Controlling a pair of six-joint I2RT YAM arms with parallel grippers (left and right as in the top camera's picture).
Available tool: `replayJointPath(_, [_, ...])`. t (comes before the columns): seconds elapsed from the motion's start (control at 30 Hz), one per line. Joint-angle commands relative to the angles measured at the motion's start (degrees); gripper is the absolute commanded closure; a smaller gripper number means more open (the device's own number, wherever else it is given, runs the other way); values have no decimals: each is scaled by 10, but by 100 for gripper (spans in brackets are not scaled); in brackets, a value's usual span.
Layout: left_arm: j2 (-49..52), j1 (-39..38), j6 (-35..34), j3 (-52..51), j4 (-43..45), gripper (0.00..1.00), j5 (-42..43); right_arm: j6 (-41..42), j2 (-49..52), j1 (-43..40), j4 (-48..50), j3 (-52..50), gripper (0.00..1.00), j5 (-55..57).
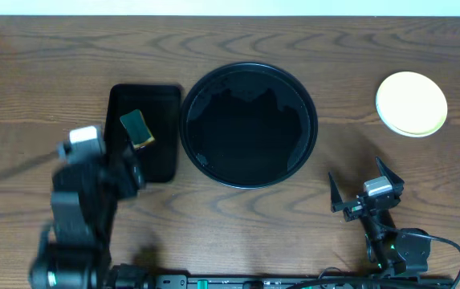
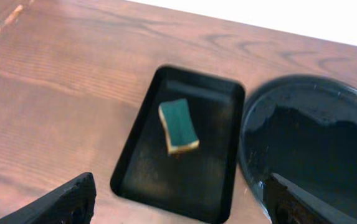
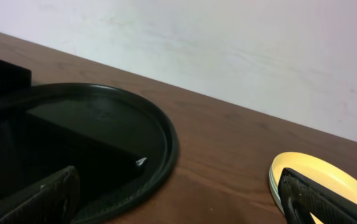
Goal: Clean dirty plates on tray and stack at the side
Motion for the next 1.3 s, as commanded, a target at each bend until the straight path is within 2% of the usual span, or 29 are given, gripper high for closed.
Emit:
replayJointPath(0.0, [-103,1,-5,-87,23,15,-3,9,-3,-4,-3,-1,1,0])
replayJointPath(0.13, [-209,2,-13,-178,118,15,-3,9,-3,-4,-3,-1,1,0])
replayJointPath(0.27, [-282,4,-56,-261,277,15,6,9,-3,-4,-3,-1,1,0])
replayJointPath(0.4, [-324,4,-66,-336,428,15,42,9,-3,-4,-3,-1,1,0])
replayJointPath(0.6, [-357,4,-66,-413,541,15,69,9,-3,-4,-3,-1,1,0])
replayJointPath(0.93, [-360,4,-65,-489,549,15,70,9,-3,-4,-3,-1,1,0])
replayJointPath(1.27, [-359,4,-53,-494,387,15,67,9,-3,-4,-3,-1,1,0])
